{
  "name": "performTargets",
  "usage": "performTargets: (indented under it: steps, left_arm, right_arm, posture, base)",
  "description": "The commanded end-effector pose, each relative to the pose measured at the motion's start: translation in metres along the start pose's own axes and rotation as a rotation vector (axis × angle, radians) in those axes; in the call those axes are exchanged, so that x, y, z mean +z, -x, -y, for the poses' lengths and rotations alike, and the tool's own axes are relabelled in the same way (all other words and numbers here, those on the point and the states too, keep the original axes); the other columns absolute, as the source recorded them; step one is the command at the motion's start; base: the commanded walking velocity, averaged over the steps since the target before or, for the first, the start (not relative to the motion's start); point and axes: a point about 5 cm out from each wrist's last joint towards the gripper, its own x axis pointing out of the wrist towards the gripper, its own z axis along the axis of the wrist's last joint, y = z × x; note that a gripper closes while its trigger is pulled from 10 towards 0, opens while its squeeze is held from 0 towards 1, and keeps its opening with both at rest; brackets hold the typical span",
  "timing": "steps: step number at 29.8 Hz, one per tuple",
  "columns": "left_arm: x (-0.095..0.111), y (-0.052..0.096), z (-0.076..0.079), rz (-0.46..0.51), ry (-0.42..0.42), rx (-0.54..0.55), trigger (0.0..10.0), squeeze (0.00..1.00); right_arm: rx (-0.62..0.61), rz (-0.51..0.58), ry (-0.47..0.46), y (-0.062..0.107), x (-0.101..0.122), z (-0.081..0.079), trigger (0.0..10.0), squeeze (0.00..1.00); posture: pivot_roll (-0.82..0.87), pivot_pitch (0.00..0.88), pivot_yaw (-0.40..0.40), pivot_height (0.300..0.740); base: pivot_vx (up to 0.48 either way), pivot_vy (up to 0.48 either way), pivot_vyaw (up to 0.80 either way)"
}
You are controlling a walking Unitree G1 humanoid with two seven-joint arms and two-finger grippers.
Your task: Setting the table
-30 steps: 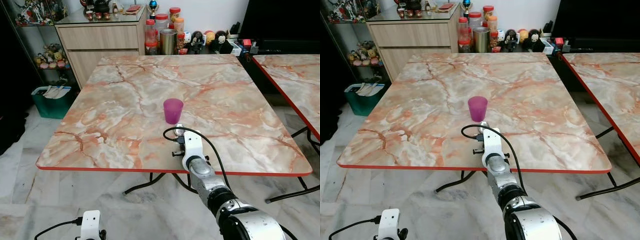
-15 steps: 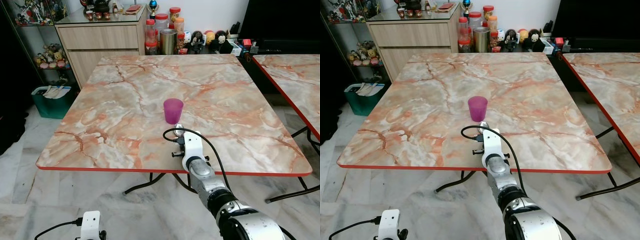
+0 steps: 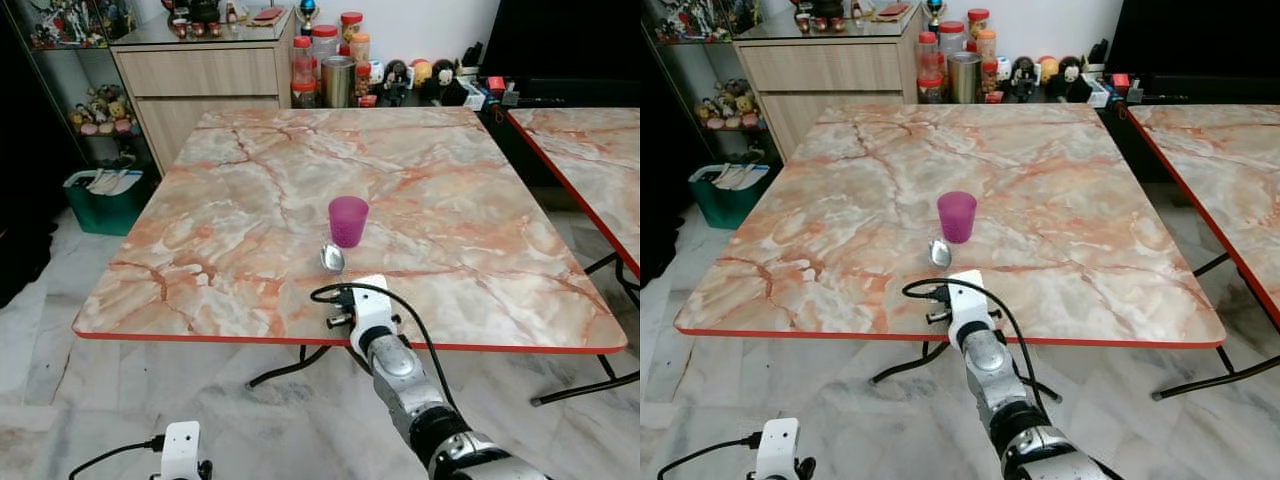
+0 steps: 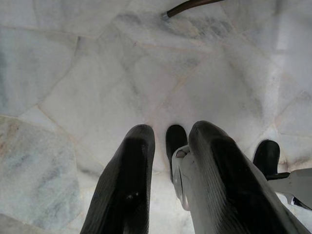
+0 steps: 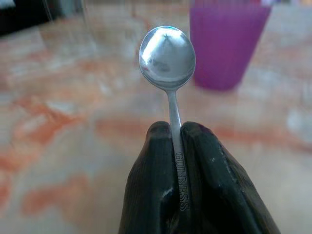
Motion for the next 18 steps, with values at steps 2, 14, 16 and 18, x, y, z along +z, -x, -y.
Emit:
performTargets:
  steps: [2, 14, 16, 18]
  left_arm:
    - [0.000, 0.000, -0.002, -0.008, 0.008, 0.019, 10.0, 0.00]
    - [0.004, 0.000, -0.008, 0.017, 0.001, 0.057, 10.0, 0.00]
    - [0.004, 0.000, -0.008, 0.021, -0.002, 0.062, 10.0, 0.00]
    - [0.004, 0.000, -0.009, 0.021, -0.005, 0.064, 10.0, 0.00]
  right_arm:
    - [0.031, 0.143, 0.009, -0.001, 0.020, -0.002, 10.0, 0.00]
    - [0.059, 0.319, 0.111, 0.005, 0.038, -0.004, 10.0, 0.00]
    - [0.062, 0.326, 0.134, 0.007, 0.037, -0.005, 10.0, 0.00]
    - [0.053, 0.327, 0.128, 0.008, 0.035, -0.005, 10.0, 0.00]
  posture:
    - [0.01, 0.000, 0.001, 0.719]
    - [0.01, 0.000, -0.001, 0.719]
    - [0.01, 0.000, 0.001, 0.719]
    - [0.01, 0.000, -0.001, 0.719]
  base:
    - [0.000, 0.000, 0.00]
    - [0.000, 0.000, 0.00]
    - [0.000, -0.124, 0.00]
    - [0.000, -0.296, 0.00]
